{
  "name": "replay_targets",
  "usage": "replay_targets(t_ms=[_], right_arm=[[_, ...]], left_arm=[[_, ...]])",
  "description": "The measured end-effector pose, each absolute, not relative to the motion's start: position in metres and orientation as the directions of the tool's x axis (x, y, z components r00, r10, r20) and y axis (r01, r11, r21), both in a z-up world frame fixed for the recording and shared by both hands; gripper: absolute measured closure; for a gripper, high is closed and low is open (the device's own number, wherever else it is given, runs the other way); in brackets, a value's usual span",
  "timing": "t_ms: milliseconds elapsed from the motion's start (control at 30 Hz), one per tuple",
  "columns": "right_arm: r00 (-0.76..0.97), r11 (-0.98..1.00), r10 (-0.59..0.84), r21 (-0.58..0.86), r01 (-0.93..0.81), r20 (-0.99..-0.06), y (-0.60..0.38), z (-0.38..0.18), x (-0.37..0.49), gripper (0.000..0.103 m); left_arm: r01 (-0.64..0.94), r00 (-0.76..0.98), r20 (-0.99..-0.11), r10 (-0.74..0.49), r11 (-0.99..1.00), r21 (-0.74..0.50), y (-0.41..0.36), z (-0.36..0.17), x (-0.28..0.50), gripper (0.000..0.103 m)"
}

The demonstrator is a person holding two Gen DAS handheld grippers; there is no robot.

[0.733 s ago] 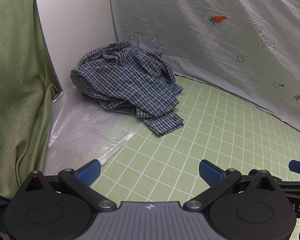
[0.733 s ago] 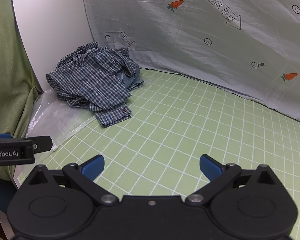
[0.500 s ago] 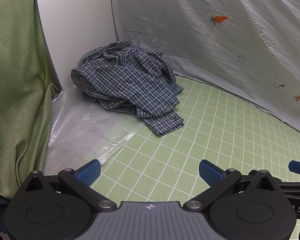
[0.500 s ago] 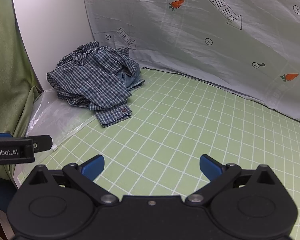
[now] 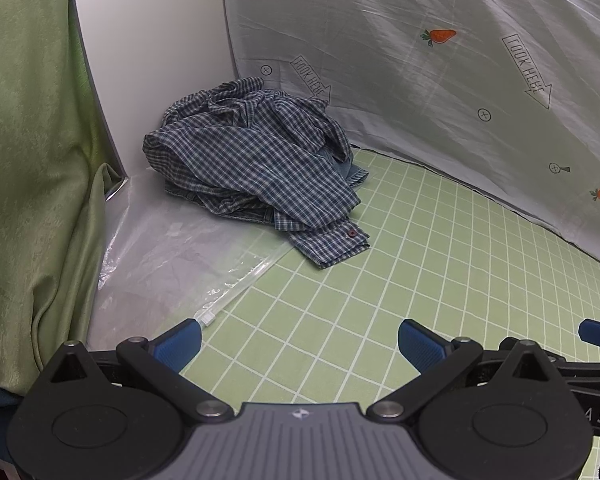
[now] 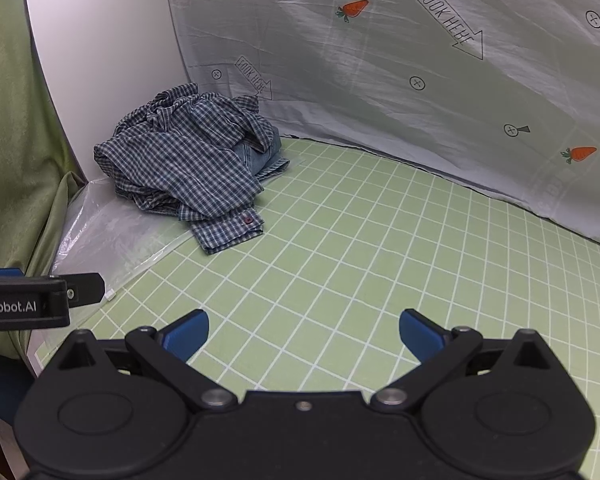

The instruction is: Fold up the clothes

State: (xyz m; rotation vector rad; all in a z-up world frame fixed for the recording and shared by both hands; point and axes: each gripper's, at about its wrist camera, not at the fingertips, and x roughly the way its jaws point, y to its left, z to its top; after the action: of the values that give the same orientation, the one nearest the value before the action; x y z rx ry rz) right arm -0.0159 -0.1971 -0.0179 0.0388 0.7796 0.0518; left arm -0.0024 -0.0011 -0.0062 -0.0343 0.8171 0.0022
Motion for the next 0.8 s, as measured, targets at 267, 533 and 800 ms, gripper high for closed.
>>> replay_targets(t_ms=[267, 533, 800], right_arm=[[0.71, 0.998, 0.059, 0.055, -0.029, -0.702, -0.1979, -0.0181, -0.0165, 0.0], [0.71, 0.998, 0.06, 0.052, -0.032, -0.702, -0.1958, -0.0186, -0.0172, 0.0], [0.708, 0.998, 0.06, 0.053, -0.031, -0.704, -0.1963, -0.0187, -0.0166, 0.0]], left_arm=[[-0.015, 0.679, -0.734, -0.011, 0.999, -0.029, -0.0029, -0.006, -0.0024, 0.0], [-0.02, 0.676, -0.737, -0.01, 0.999, -0.032, -0.0014, -0.0081, -0.0031, 0.0], [-0.021, 0.671, -0.741, -0.009, 0.999, -0.03, -0.001, -0.009, -0.0029, 0.0]])
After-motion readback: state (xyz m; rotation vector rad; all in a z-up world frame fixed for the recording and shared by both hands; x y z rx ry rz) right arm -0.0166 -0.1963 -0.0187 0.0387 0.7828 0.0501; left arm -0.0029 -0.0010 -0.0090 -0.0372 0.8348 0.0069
